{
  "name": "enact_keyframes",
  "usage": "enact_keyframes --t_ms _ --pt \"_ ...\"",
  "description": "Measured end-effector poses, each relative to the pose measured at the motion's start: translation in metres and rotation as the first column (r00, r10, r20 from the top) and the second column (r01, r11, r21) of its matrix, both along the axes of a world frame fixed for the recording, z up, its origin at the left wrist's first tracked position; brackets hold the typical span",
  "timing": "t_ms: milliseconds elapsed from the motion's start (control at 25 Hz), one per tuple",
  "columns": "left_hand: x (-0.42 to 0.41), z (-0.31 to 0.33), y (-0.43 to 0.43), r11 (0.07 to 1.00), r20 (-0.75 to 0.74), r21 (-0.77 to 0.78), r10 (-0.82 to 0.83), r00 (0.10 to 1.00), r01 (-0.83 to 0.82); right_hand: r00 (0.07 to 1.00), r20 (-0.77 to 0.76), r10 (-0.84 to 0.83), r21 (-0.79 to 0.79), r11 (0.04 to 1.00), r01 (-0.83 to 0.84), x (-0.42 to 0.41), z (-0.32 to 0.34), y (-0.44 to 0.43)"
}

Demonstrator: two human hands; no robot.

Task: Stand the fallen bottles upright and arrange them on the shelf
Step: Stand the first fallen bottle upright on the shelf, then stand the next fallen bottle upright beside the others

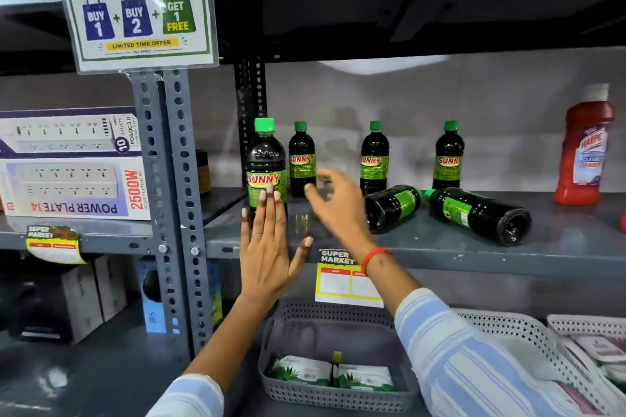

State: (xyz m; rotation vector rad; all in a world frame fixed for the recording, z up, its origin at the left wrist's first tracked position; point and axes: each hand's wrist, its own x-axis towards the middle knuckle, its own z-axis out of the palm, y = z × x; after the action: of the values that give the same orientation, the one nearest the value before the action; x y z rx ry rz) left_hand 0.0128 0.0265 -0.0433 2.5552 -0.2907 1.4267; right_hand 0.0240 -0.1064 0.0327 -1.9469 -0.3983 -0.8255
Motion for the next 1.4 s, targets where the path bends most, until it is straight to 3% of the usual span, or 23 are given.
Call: enact_keyframes --t_ms 80,120,160,240,280,360,480,560,680,800,920,1080,1240,1400 --pt "-0.005 0.005 -0.024 0.998 0.002 -0.003 -0.057 0.998 0.057 0.912 0.253 -0.323 0.038 0.945 0.324 -0.009 0.006 -0.042" --pt "-0.006 0.006 -0.037 0.996 0.001 0.017 -0.085 0.996 0.085 0.872 0.257 -0.417 0.051 0.907 0.419 -0.009 0.008 -0.065" --pt "-0.007 0.005 -0.050 0.993 -0.005 0.040 -0.108 0.994 0.108 0.867 0.161 -0.472 0.004 0.879 0.477 -0.007 0.012 -0.085" --pt "-0.007 0.005 -0.072 0.990 -0.054 0.061 -0.121 0.991 0.125 0.835 -0.202 -0.511 -0.200 0.856 0.476 0.004 0.015 -0.111" --pt "-0.007 0.007 -0.080 0.991 -0.082 0.065 -0.111 0.990 0.116 0.796 -0.392 -0.461 -0.232 0.887 0.399 0.010 0.016 -0.116" --pt "-0.006 0.014 -0.090 0.995 -0.100 0.072 -0.064 0.993 0.071 0.735 -0.631 -0.249 -0.068 0.961 0.267 0.016 0.022 -0.117" --pt "-0.008 0.023 -0.096 0.994 -0.114 0.089 -0.046 0.992 0.057 0.701 -0.712 -0.039 0.135 0.972 0.192 0.033 0.028 -0.114" --pt "-0.010 0.023 -0.096 0.993 -0.095 0.104 -0.043 0.995 0.053 0.708 -0.706 -0.007 0.152 0.975 0.161 0.043 0.026 -0.108" --pt "-0.008 0.020 -0.096 0.992 -0.062 0.108 -0.063 0.996 0.069 0.783 -0.599 -0.166 0.024 0.974 0.225 0.039 0.024 -0.100" --pt "-0.006 0.018 -0.096 0.992 -0.049 0.111 -0.048 0.998 0.053 0.893 -0.262 -0.365 -0.206 0.925 0.318 0.031 0.018 -0.108" --pt "-0.003 0.015 -0.095 0.994 -0.045 0.096 -0.044 0.998 0.048 0.935 -0.007 -0.356 -0.305 0.891 0.337 0.021 0.007 -0.115" --pt "-0.002 0.012 -0.096 0.996 -0.025 0.059 -0.067 0.997 0.069 0.951 -0.048 -0.307 -0.199 0.935 0.292 0.020 -0.001 -0.121" --pt "-0.002 0.012 -0.096 0.996 -0.016 0.060 -0.064 0.998 0.065 0.887 -0.091 -0.452 -0.219 0.878 0.425 0.027 -0.006 -0.117" --pt "-0.003 0.013 -0.097 0.997 -0.013 0.052 -0.058 0.998 0.059 0.903 -0.231 -0.361 -0.121 0.932 0.342 0.031 -0.006 -0.118"
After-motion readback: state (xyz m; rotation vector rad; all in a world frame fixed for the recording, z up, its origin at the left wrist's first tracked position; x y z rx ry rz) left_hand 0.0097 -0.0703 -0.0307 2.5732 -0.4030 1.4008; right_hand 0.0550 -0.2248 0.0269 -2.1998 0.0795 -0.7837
